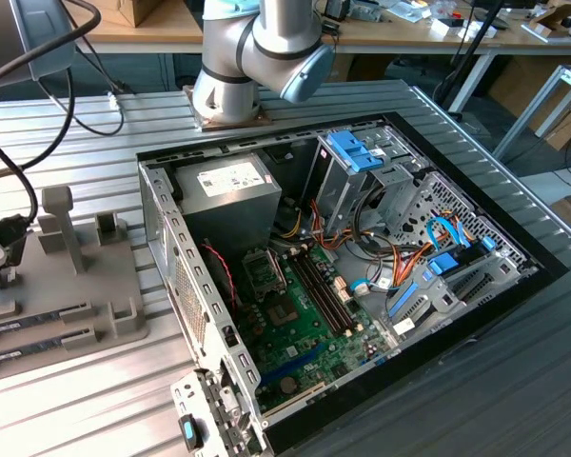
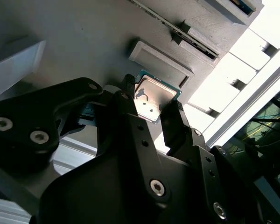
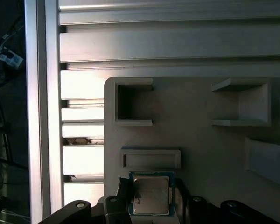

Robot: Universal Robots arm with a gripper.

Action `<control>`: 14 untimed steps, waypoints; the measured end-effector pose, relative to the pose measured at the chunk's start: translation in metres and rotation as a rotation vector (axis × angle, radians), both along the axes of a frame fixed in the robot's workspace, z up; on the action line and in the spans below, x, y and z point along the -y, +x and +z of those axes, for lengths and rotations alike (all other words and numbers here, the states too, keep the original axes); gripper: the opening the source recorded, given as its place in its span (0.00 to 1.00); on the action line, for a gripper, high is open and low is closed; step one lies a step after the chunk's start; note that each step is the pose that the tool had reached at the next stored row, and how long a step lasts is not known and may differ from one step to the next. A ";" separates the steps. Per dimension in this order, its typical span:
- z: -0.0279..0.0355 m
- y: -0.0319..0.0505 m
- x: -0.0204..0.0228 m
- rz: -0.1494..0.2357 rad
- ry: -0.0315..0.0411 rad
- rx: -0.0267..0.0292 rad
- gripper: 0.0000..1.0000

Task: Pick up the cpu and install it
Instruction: 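Pick up the cpu and move it towards the insertion slot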

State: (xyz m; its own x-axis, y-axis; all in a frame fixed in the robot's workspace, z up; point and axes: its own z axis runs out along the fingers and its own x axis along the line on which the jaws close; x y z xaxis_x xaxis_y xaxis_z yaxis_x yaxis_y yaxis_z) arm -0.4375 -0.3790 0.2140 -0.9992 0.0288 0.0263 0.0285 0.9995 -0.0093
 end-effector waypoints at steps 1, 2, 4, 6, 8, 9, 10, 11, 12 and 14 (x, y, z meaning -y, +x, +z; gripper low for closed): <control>0.0008 0.0000 0.0000 0.000 0.0000 -0.0001 0.47; 0.0013 0.0000 0.0000 0.000 0.0000 -0.0001 0.47; 0.0018 0.0000 0.0000 0.000 0.0002 0.0001 0.47; 0.0022 0.0000 0.0000 0.000 0.0001 0.0000 0.47; 0.0024 0.0000 0.0000 0.000 0.0005 -0.0001 0.47; 0.0028 0.0000 -0.0001 0.000 0.0008 -0.0001 0.47; 0.0032 0.0000 0.0000 0.000 0.0010 -0.0002 0.47; 0.0035 0.0000 0.0000 0.000 0.0011 -0.0002 0.47; 0.0037 0.0000 0.0000 0.000 0.0012 -0.0002 0.47; 0.0045 0.0000 0.0000 0.000 0.0022 -0.0002 0.47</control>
State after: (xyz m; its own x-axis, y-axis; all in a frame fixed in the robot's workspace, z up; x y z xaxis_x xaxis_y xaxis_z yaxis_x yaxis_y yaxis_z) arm -0.4375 -0.3790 0.2185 -0.9992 0.0288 0.0266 0.0286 0.9996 -0.0072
